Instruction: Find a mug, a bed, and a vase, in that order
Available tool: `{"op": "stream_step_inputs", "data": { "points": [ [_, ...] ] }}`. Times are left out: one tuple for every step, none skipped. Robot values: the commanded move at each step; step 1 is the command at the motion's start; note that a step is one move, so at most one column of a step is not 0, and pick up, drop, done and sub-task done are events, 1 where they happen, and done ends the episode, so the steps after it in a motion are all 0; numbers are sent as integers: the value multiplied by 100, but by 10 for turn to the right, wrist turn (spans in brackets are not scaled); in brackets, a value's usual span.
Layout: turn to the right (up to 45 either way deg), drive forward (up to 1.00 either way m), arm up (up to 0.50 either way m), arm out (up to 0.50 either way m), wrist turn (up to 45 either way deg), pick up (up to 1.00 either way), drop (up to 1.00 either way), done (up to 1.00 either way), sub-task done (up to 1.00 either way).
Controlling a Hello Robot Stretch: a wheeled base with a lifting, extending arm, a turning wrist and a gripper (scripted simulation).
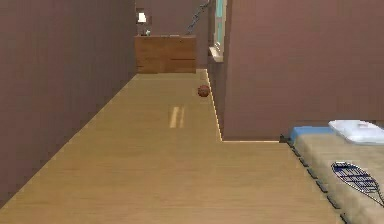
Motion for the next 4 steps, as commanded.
{"op": "stream_step_inputs", "data": {
  "points": [
    [-90,0,0,0,0,0,0,0,0],
    [0,100,0,0,0,0,0,0,0],
    [0,100,0,0,0,0,0,0,0],
    [0,100,0,0,0,0,0,0,0]
  ]
}}
